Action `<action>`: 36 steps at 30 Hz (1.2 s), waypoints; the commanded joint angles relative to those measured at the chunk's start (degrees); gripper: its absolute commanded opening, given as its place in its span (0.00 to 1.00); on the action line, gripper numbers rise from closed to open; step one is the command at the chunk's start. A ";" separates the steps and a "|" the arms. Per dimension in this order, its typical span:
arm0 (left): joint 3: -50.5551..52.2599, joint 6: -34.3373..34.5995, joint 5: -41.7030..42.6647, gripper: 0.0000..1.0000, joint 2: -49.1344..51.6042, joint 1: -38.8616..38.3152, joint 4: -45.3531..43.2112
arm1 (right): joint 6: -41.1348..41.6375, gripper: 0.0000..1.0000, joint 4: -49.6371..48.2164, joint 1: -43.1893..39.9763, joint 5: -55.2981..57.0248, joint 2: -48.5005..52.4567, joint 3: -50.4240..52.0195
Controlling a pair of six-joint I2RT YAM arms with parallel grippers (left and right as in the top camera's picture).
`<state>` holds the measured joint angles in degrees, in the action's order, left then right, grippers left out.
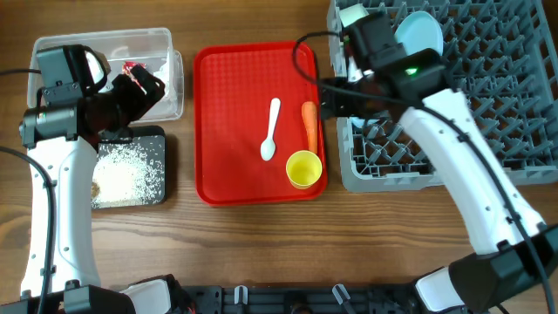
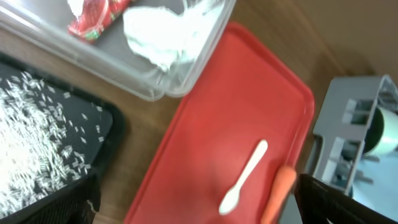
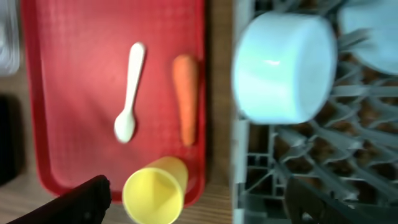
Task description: Sort waste into correct bins and load items into the dishwasher rack
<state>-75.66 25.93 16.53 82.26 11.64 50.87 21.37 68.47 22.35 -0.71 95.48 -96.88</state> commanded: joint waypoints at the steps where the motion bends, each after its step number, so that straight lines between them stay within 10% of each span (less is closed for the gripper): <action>1: -0.33 -0.24 7.54 1.00 0.39 -0.24 0.61 | -1.57 0.94 -0.48 -6.45 1.86 -5.95 -0.20; 30: -0.33 -17.99 5.51 0.81 21.55 -43.71 -0.85 | -6.60 0.96 -0.37 -13.70 -6.43 -9.66 -0.17; 36: -0.33 -18.23 5.05 0.60 22.75 -45.18 -0.31 | -6.78 0.96 -0.02 -13.70 -5.11 -9.66 -0.17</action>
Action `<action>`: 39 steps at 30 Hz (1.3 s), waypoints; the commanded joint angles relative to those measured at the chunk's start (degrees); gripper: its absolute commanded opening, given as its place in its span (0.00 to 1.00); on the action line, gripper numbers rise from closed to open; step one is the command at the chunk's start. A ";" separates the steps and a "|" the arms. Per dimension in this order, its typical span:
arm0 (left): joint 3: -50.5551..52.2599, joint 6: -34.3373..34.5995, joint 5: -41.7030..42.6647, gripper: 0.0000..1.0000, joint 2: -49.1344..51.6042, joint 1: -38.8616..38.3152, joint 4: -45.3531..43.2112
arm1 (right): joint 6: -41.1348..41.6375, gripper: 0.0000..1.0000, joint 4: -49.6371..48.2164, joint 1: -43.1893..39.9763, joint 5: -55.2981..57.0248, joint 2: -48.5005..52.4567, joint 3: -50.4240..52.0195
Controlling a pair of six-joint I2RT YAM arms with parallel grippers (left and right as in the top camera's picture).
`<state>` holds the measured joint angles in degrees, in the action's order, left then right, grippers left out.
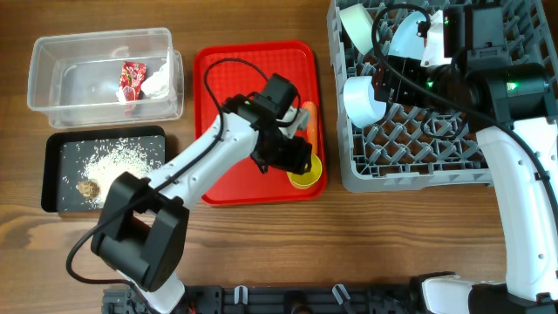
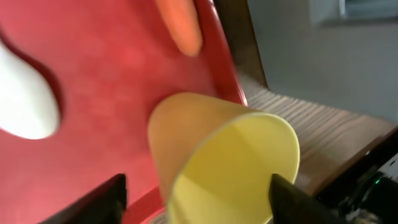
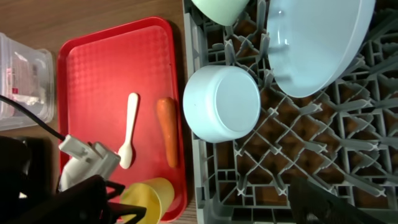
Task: Sort waste into correct bins and load items into the dishwasher rack
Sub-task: 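Reach the left gripper to the yellow cup and grasp it, then lift the yellow cup with the left gripper toward the right gripper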
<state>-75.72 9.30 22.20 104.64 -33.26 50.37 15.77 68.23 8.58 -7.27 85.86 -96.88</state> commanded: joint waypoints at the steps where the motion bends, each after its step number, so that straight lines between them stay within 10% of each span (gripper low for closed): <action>1: -0.26 -1.57 -0.87 0.56 0.37 -0.24 0.22 | -1.18 0.96 0.22 0.07 1.44 -0.04 -0.17; 5: -0.26 -1.36 -1.53 0.38 0.39 -0.24 0.28 | -1.18 0.96 0.22 0.07 1.44 -0.04 -0.17; 29: 2.45 6.64 -9.01 0.05 0.39 -0.37 -2.69 | -0.70 0.96 0.17 0.07 1.22 -0.04 -0.17; 39: 0.61 10.67 0.70 0.04 -2.01 4.17 -1.97 | -2.38 0.96 -0.94 0.07 -3.82 -0.04 -0.17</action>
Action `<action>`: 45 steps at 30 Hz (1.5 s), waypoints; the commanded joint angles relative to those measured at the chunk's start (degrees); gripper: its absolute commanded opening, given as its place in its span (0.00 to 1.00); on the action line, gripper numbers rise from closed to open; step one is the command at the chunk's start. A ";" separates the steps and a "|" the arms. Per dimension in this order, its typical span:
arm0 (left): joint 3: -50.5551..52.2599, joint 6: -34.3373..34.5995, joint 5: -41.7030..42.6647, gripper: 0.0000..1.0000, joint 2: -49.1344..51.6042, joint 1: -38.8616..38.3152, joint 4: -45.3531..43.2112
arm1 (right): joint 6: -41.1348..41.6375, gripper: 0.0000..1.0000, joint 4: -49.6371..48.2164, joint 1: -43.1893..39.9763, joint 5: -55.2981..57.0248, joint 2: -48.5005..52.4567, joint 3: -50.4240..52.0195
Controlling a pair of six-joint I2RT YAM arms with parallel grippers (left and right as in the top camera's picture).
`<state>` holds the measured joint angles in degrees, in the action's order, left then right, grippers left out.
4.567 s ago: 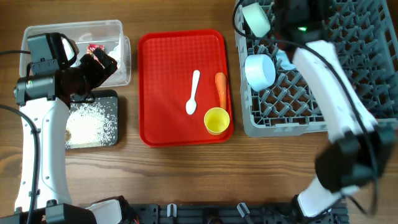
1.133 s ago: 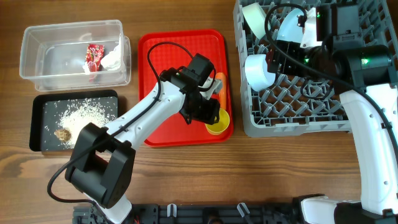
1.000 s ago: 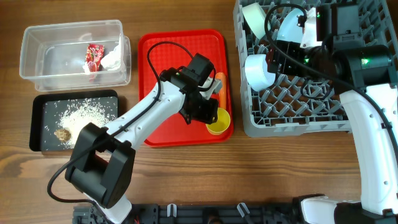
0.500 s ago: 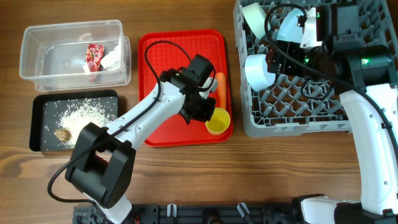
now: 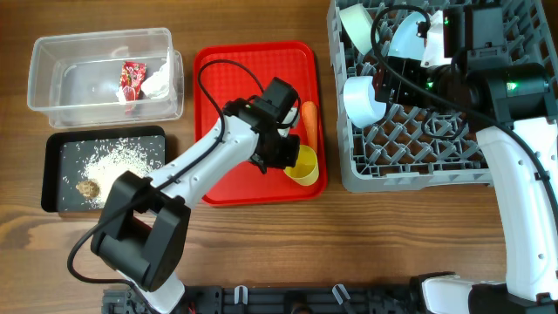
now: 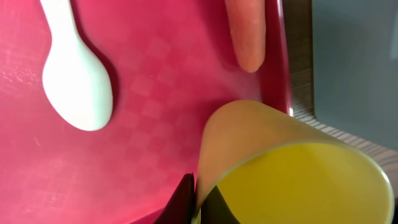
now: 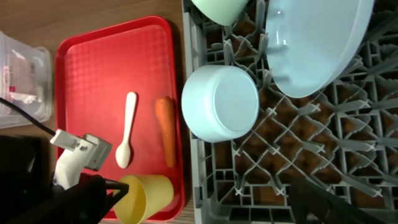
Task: Sort waste into correct bins and load items into the dishwasher rack
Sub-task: 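Lift the yellow cup with the left gripper toward the right gripper, then grasp the yellow cup with the right gripper and release the left gripper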
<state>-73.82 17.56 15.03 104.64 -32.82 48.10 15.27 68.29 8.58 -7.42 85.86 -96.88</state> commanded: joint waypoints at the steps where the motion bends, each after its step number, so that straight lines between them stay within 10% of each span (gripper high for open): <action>1: -1.86 2.40 12.09 0.04 -3.04 5.92 0.28 | -3.10 0.95 -1.70 0.07 -5.55 -0.04 -0.17; 8: -2.27 2.43 42.01 0.04 -7.19 21.24 -7.32 | -6.64 0.98 -10.60 0.07 -15.91 0.74 -0.13; 16: -2.27 5.66 69.51 0.04 -7.21 30.67 -24.37 | -19.91 0.98 -21.84 0.09 -54.14 7.76 -0.13; 27: -2.27 5.64 72.61 0.04 -7.26 29.92 -33.81 | -34.56 0.98 -22.71 3.67 -67.71 17.55 -0.13; 45: -2.27 5.25 71.73 0.04 -7.26 29.24 -38.10 | -34.51 0.78 -27.93 10.62 -64.32 17.55 -0.13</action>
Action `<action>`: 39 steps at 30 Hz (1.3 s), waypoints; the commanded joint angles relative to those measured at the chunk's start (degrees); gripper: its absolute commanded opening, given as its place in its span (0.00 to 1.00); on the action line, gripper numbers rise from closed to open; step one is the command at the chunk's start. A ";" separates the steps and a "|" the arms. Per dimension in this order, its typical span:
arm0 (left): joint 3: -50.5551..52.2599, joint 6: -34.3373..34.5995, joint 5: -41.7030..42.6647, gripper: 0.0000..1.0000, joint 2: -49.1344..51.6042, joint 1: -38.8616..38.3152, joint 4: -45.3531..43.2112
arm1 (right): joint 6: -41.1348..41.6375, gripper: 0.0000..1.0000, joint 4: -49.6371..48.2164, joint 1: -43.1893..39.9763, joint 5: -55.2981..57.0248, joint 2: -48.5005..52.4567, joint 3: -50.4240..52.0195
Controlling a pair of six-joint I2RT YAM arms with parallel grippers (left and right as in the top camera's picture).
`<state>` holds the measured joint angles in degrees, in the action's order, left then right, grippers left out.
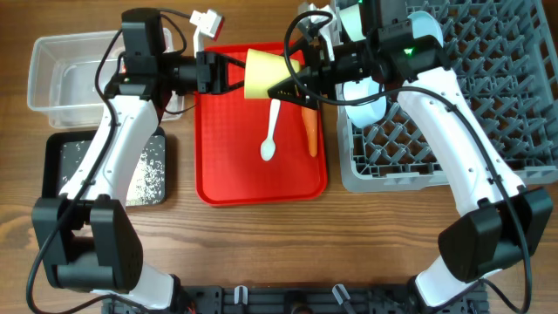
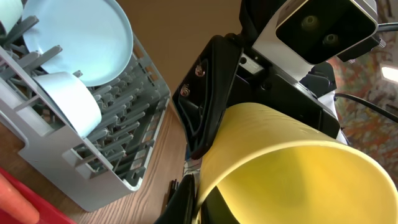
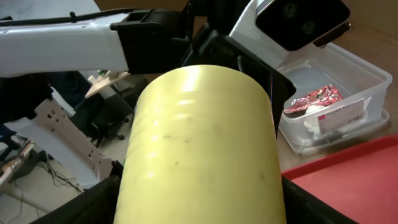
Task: Sort waste into correct bins and load items into the dishwasher rack
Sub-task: 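Grasp the yellow cup with the right gripper and release the left gripper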
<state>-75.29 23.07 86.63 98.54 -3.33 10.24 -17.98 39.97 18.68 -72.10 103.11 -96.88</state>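
The yellow cup (image 1: 261, 74) hangs on its side in the air over the back of the red tray (image 1: 218, 174). My left gripper (image 1: 234, 74) is shut on the cup's rim (image 2: 280, 168), pinching it at the bottom of the left wrist view (image 2: 193, 200). My right gripper (image 1: 292, 85) has come in from the right. Its fingers (image 3: 93, 202) stand open on either side of the cup's body (image 3: 199, 124). A white spoon (image 1: 270, 131) and a carrot (image 1: 309, 131) lie on the tray. The grey dishwasher rack (image 1: 488, 131) is at the right.
The rack holds an upturned white bowl (image 1: 366, 96) and a pale blue plate (image 2: 81, 37). A clear bin (image 1: 61, 61) with a red wrapper (image 3: 314, 96) sits at the back left. In front of it is a black tray of rice (image 1: 148, 174).
The cup was on the tray's front right corner with my left gripper shut on its rim. Now it is held in the air over the tray's back, and my right gripper has left the rack and straddles it.
At first my left gripper was open over the clear bin, the right was at the rack's left edge by the white bowl, and the cup stood on the tray. Then the left stood open around the cup, then shut on its rim. Now both grippers meet at the raised cup.
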 commanded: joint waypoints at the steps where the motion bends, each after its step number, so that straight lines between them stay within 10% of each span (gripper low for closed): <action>1: -0.81 -0.24 0.15 0.04 -1.16 -0.26 -0.24 | -1.29 0.78 0.39 0.52 0.46 0.31 -0.13; 9: -0.81 3.26 0.13 0.04 -1.16 -0.24 -2.16 | -1.25 0.77 -1.68 -0.48 -3.56 0.28 -0.13; 24: -0.81 33.24 -4.02 0.04 -1.16 -0.59 -25.90 | 10.43 0.77 -20.65 -5.53 -12.85 0.31 -0.13; 39: -0.81 39.34 -5.09 0.04 -1.16 -3.21 -33.66 | 8.96 0.76 -19.10 -3.08 -11.78 0.57 -0.13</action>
<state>-75.29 60.80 83.02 98.54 -5.74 -23.11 -8.16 20.73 14.20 -82.00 103.11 -96.88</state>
